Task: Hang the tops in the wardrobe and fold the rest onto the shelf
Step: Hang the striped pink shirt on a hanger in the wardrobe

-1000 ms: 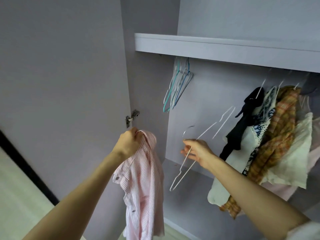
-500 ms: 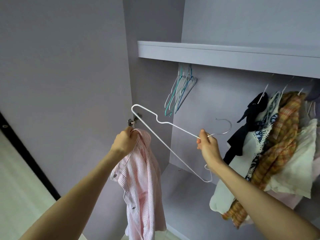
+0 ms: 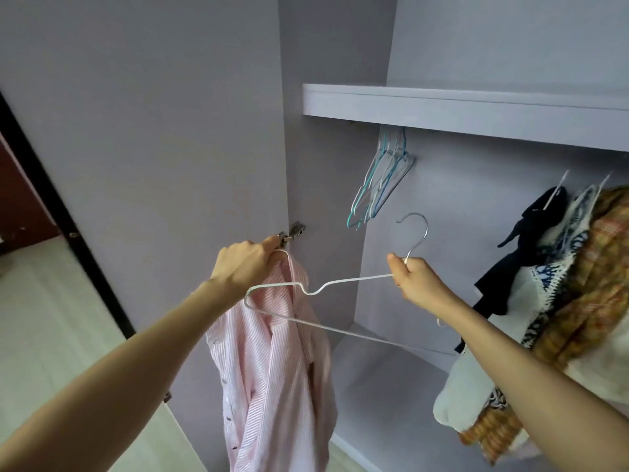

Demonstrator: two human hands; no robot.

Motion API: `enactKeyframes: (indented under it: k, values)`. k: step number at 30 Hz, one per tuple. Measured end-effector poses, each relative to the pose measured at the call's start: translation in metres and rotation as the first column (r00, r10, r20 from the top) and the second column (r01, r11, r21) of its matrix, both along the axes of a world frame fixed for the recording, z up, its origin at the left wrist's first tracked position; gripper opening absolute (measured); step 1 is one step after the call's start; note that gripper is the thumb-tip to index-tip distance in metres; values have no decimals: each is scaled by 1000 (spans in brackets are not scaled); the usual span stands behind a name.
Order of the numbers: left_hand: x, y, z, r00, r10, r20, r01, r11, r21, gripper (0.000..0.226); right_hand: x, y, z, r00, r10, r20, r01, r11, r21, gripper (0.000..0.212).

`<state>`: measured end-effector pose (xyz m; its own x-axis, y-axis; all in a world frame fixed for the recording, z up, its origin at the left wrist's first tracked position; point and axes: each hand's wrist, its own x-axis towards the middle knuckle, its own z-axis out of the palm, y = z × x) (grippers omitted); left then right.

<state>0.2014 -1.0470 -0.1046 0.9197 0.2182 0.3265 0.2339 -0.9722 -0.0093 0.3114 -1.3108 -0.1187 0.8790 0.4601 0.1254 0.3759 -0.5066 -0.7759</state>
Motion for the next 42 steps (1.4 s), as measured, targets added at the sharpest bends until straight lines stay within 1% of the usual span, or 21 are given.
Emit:
enactKeyframes:
  k: [2, 5, 9, 11, 13, 15, 16, 17, 18, 20, 22, 23, 24, 26, 27, 29, 32, 35, 37, 39, 42]
  values:
    - [-3, -1, 1, 1000, -14, -5, 14, 1000, 6, 36, -4, 6, 2, 998, 41, 50, -35, 992, -120, 47]
    - [-6, -4, 1, 1000, -25, -11, 25, 1000, 7, 33, -12, 20, 1, 989, 62, 134, -22, 959, -281, 50]
    - [-9, -9, 4, 998, -56, -3, 56, 991, 125, 35, -21, 40, 2, 979, 72, 193, 10, 921, -390, 52]
    - [-12, -7, 7, 998, -53, -28, 57, 984, 168, 34, -24, 45, 9, 956, 61, 286, 69, 904, -422, 51]
    - [-17, -3, 12, 999, -5, -50, 10, 994, 105, 32, -23, 47, 16, 902, 25, 432, 163, 905, -392, 51]
    - [-21, 0, 16, 997, 36, -75, -40, 998, -55, 36, -22, 48, 18, 849, -15, 528, 227, 913, -340, 51]
    - [-22, 1, 18, 995, 35, -92, -49, 988, -149, 36, -22, 48, 17, 838, -33, 545, 247, 913, -325, 51]
    - [-23, 1, 19, 994, 16, -107, -39, 975, -219, 33, -22, 48, 15, 835, -48, 548, 263, 910, -320, 51]
    - [-23, 1, 19, 993, -16, -121, -14, 971, -239, 28, -22, 47, 11, 840, -63, 540, 273, 908, -319, 50]
    - [-23, 3, 18, 993, -38, -111, 21, 989, -148, 16, -23, 47, 6, 864, -47, 501, 243, 910, -335, 51]
    - [-23, 3, 16, 998, -13, -64, 13, 1000, 3, 15, -26, 49, 3, 898, 33, 438, 158, 907, -391, 51]
    - [-23, 3, 14, 999, 6, -43, -4, 999, 49, 17, -28, 51, 1, 908, 88, 411, 106, 898, -428, 51]
    - [-22, 2, 12, 999, 23, -26, -21, 998, 58, 19, -31, 53, -1, 910, 137, 391, 65, 885, -461, 50]
    - [-22, 3, 9, 998, 53, 27, -53, 999, -8, 24, -37, 56, -4, 908, 186, 374, 25, 869, -494, 48]
    - [-20, 5, 9, 996, 71, 60, -68, 997, -42, 25, -37, 57, -4, 908, 181, 377, 29, 872, -488, 48]
    - [-19, 10, 13, 989, 97, 114, -91, 994, -56, 21, -34, 55, 0, 902, 109, 418, 105, 883, -457, 50]
    - [-19, 17, 19, 986, 106, 130, -110, 993, 29, 22, -23, 47, 11, 864, -29, 503, 258, 883, -393, 49]
    - [-17, 21, 19, 987, 89, 137, -103, 990, 95, 22, -17, 42, 13, 845, -67, 530, 310, 870, -384, 49]
    - [-13, 20, 19, 986, 88, 145, -107, 986, 125, 17, -16, 42, 11, 861, -29, 508, 270, 873, -406, 49]
    - [-9, 17, 17, 984, 106, 145, -123, 985, 118, 17, -15, 44, 10, 894, 42, 446, 176, 883, -436, 50]
    - [-3, 11, 17, 965, 190, 181, -187, 982, -37, 16, -15, 50, 9, 943, 162, 290, -19, 899, -438, 51]
